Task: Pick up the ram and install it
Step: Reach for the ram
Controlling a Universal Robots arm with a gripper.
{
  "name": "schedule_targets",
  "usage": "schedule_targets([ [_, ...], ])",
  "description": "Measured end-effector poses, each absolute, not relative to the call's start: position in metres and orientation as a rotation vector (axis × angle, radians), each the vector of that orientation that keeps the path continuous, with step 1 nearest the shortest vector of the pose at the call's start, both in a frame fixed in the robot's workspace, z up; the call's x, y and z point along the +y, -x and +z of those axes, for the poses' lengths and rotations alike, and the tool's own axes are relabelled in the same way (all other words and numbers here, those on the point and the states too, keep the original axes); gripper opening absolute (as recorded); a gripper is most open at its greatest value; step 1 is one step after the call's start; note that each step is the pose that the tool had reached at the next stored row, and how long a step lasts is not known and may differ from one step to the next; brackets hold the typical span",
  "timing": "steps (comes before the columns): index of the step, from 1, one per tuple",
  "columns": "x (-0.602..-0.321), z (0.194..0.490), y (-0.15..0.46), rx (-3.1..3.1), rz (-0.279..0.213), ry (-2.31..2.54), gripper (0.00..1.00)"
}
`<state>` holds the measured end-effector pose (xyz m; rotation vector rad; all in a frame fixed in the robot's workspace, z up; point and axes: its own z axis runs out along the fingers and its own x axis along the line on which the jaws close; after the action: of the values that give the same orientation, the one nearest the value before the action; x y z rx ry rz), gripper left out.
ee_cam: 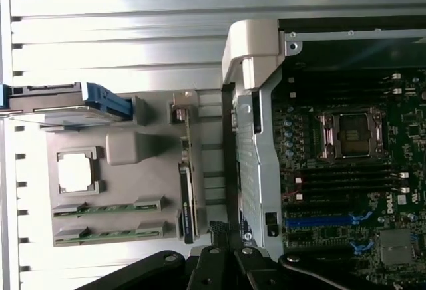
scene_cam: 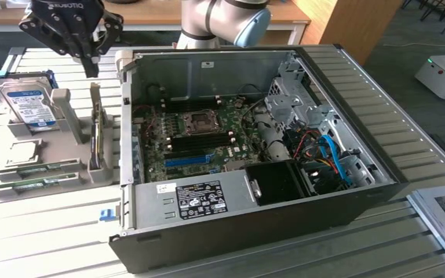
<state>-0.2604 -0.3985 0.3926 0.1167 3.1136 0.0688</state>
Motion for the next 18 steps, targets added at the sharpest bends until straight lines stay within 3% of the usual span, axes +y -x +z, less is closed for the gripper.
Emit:
schedule_targets([
  [18, -0.398, 0.392, 0.305, 3.114, 0.069, -0.117, 0.10],
])
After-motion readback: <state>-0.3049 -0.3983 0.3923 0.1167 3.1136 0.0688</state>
